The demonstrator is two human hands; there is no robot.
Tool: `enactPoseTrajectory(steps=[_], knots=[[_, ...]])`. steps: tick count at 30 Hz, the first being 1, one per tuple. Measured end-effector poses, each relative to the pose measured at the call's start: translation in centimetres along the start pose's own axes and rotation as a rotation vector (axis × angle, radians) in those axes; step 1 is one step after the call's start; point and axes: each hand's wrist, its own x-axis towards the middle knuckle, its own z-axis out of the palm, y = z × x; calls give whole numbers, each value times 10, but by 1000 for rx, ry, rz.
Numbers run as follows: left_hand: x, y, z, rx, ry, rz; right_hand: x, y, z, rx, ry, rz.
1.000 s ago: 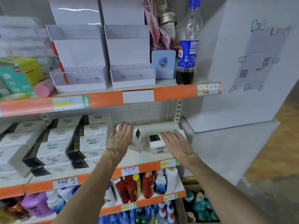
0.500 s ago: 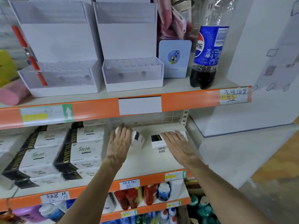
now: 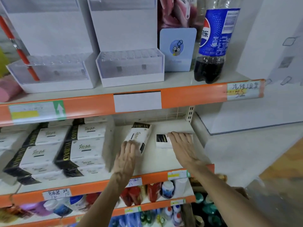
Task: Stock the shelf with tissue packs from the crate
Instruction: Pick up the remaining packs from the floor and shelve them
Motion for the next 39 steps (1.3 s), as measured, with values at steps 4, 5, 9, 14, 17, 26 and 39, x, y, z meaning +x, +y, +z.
enactPoseTrajectory(steps=[4, 5, 9, 14, 17, 26, 39], knots=[[4, -2, -3, 40, -8, 1, -11, -4, 9, 14, 78, 36], [5, -3, -4, 54, -5, -1, -11, -4, 10, 19, 55, 42], [11, -2, -2, 101, -20, -22, -20, -3, 12, 37, -2, -1], [20, -4, -2, 89, -67, 10, -30, -5, 18, 91, 39, -29], [23, -5, -7, 164, -53, 83, -27, -4, 20, 111, -11, 11], [21, 23, -29, -76, -276, 42, -4, 7, 24, 146, -73, 82], [40, -23, -2, 61, -171, 107, 23, -40, 6, 85, -289, 336]])
